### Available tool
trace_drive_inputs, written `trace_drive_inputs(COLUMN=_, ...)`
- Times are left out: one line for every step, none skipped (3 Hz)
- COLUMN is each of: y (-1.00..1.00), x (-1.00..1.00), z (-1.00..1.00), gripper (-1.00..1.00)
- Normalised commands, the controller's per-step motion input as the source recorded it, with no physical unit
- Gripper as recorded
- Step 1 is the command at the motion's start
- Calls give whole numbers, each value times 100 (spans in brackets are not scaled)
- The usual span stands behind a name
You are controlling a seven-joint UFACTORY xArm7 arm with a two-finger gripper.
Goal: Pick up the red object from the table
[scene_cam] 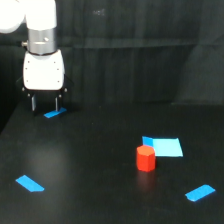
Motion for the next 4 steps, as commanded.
trace_drive_inputs(y=-11, x=3, z=-30, gripper=92)
trace_drive_inputs(y=-71, x=72, z=-18, gripper=100)
trace_drive_inputs(y=-84, x=89, z=-3, gripper=96)
trace_drive_inputs(y=-84, x=94, z=-12, gripper=100)
